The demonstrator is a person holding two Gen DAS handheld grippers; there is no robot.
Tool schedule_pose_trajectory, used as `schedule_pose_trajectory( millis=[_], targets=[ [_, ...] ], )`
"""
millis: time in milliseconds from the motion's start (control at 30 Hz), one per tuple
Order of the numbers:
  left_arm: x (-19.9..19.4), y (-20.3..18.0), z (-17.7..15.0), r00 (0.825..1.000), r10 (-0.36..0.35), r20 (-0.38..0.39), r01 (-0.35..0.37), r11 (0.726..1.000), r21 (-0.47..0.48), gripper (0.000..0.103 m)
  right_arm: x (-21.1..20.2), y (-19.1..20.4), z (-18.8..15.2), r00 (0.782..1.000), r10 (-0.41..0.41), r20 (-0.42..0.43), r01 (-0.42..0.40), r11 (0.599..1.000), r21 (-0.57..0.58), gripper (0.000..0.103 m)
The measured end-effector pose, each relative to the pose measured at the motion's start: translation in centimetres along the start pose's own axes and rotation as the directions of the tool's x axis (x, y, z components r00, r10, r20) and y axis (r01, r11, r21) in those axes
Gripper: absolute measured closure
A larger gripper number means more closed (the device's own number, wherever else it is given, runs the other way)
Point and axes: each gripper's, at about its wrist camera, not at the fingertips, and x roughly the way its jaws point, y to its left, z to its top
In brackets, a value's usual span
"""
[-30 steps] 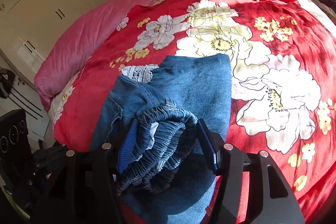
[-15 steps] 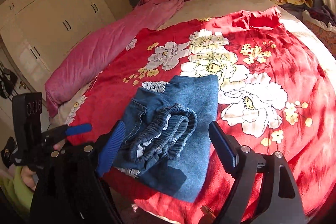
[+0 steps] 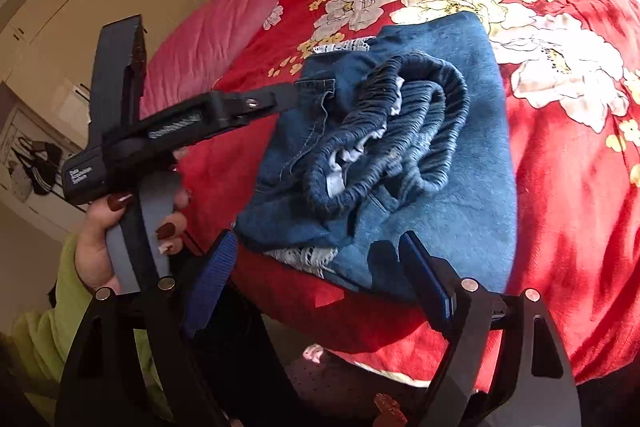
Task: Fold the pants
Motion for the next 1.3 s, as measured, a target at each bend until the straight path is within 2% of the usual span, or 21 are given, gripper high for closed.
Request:
schedule_pose_trajectory(
  millis=[67, 100, 133, 167, 233, 300, 400, 467, 533, 633, 700, 767, 933, 1167, 1200, 1300],
  targets=[
    [1.8, 0.1, 0.4, 0.999, 0.048, -0.016, -0.048, 0.999, 0.008, 0.044, 1.4, -0.8, 0.8, 1.000, -0.022, -0.013, 0.023, 0.998, 0.056, 0.015],
    [2.5, 0.4, 0.5, 0.998, 0.058, -0.024, -0.058, 0.998, -0.001, 0.045, 2.0, -0.9, 1.1, 1.000, -0.018, -0.013, 0.019, 0.998, 0.059, 0.021],
    [2.9, 0.8, 0.6, 0.998, 0.063, -0.027, -0.064, 0.998, -0.014, 0.045, 2.6, -0.7, 1.5, 0.999, -0.024, -0.026, 0.025, 0.999, 0.039, 0.058],
    [3.1, 1.1, 0.7, 0.998, 0.062, -0.028, -0.063, 0.998, -0.023, 0.045, 2.8, -0.2, 1.7, 0.999, -0.024, -0.028, 0.025, 1.000, 0.019, 0.073],
    [2.8, 1.5, 1.0, 0.997, 0.077, -0.006, -0.078, 0.997, -0.029, 0.045, 1.8, 0.8, 1.9, 1.000, 0.018, 0.018, -0.017, 1.000, -0.025, 0.080],
    [2.6, 1.8, 1.2, 0.997, 0.071, 0.000, -0.071, 0.997, -0.038, 0.045, 1.1, 0.8, 1.7, 0.999, 0.016, 0.032, -0.015, 0.999, -0.038, 0.080],
    [2.7, 1.7, 1.0, 0.998, 0.060, -0.001, -0.060, 0.997, -0.040, 0.044, 1.5, -1.5, 0.7, 0.999, -0.045, -0.015, 0.045, 0.999, 0.016, 0.080],
    [2.6, 1.5, 0.8, 0.998, 0.060, 0.003, -0.060, 0.998, -0.031, 0.043, 1.8, -3.1, -0.4, 0.999, -0.031, -0.044, 0.034, 0.996, 0.077, 0.081],
    [2.5, 1.5, 0.8, 0.998, 0.061, 0.005, -0.061, 0.998, -0.032, 0.042, 1.3, -3.4, -0.9, 0.999, -0.025, -0.039, 0.029, 0.996, 0.083, 0.082],
    [2.2, 1.5, 0.9, 0.998, 0.060, 0.007, -0.059, 0.997, -0.041, 0.042, -0.1, -2.6, -1.0, 0.998, -0.060, -0.020, 0.061, 0.997, 0.042, 0.067],
    [1.5, 1.3, 0.8, 0.998, 0.061, 0.025, -0.060, 0.998, -0.035, 0.042, -1.4, -1.7, -1.0, 0.993, -0.116, 0.027, 0.116, 0.993, -0.009, 0.045],
    [0.6, 1.1, 0.8, 0.997, 0.059, 0.043, -0.058, 0.998, -0.029, 0.042, -3.0, -0.9, -0.9, 0.985, -0.152, 0.084, 0.157, 0.986, -0.048, 0.037],
    [-1.5, 0.5, 0.8, 0.995, 0.047, 0.085, -0.045, 0.999, -0.019, 0.039, -6.4, 0.0, -0.9, 0.956, -0.215, 0.200, 0.238, 0.966, -0.101, 0.023],
    [-4.4, -0.4, 0.4, 0.988, 0.045, 0.145, -0.046, 0.999, 0.003, 0.023, -9.2, -0.2, 0.0, 0.918, -0.270, 0.291, 0.312, 0.944, -0.107, 0.020],
    [-4.7, -0.5, 0.3, 0.988, 0.040, 0.150, -0.041, 0.999, 0.003, 0.021, -9.3, 0.0, 0.3, 0.914, -0.274, 0.299, 0.317, 0.942, -0.107, 0.012],
    [-5.4, -0.6, 0.1, 0.987, 0.033, 0.156, -0.034, 0.999, 0.004, 0.017, -10.1, 0.1, 0.5, 0.901, -0.288, 0.326, 0.336, 0.936, -0.102, 0.009]
  ],
)
